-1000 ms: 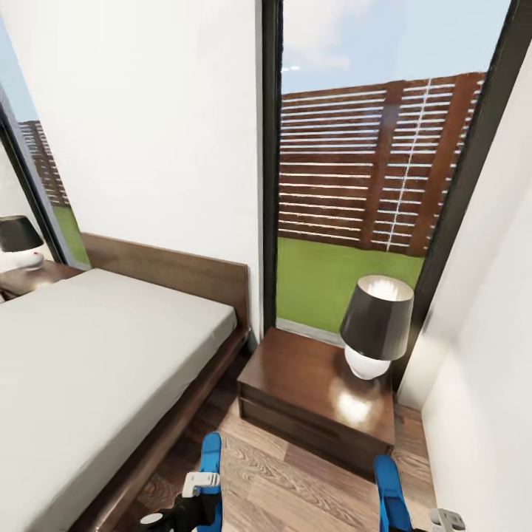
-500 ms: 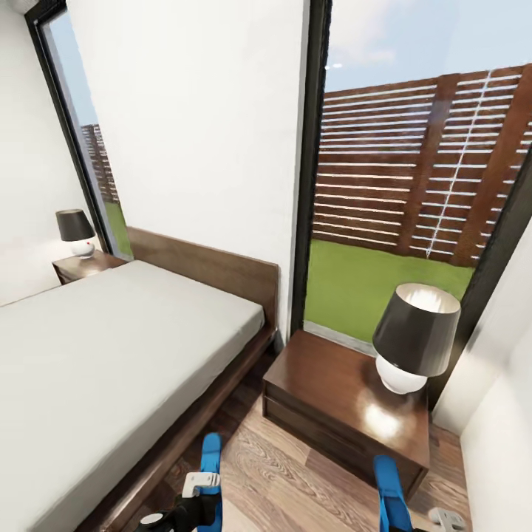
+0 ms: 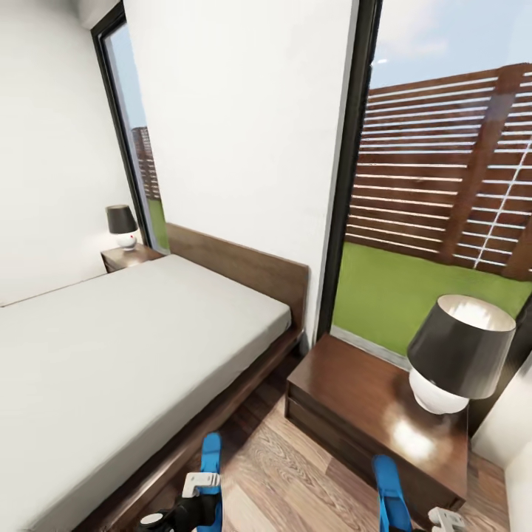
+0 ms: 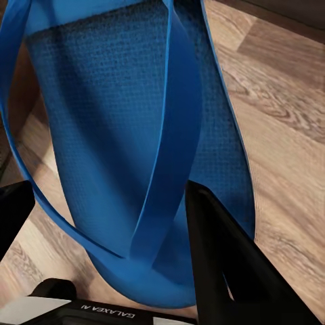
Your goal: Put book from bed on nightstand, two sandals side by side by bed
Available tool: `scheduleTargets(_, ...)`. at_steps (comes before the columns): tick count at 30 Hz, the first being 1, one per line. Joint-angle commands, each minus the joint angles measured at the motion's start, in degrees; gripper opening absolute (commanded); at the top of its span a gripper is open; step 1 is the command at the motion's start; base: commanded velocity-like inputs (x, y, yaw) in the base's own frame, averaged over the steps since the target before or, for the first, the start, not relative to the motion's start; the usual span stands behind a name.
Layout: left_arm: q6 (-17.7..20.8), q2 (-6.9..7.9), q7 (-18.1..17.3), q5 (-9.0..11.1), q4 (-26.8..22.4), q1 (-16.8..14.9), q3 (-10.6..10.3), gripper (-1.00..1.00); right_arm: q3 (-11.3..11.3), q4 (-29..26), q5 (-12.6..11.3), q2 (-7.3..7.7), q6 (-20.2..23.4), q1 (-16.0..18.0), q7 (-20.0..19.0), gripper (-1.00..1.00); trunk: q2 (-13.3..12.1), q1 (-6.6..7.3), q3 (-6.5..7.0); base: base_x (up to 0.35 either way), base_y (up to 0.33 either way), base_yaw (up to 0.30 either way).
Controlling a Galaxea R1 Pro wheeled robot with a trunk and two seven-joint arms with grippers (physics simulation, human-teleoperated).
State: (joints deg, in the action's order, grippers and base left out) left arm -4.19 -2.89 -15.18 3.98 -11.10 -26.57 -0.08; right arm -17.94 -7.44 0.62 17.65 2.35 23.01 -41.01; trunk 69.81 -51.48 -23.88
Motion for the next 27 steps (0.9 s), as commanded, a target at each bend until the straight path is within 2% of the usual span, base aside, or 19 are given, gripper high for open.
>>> scheduleTargets(1, -0.1, -0.01, -0.2, 0.4, 0.1, -0.1, 0.0, -1.00, -0.3, 0.0, -0.1, 0.01, 0.4, 0.0, -0.3, -1.00, 0.0, 0.00, -0.06, 0.000, 0.000, 0.292)
scheduleTargets(27, -0.1, -0.01, -0.2, 0.4, 0.1, -0.1, 0.0, -1.00, -0.3, 0.0, -0.1, 0.01, 0.4, 0.0, -0.3, -1.00, 0.0, 0.00, -0.06, 0.000, 0.000, 0.292)
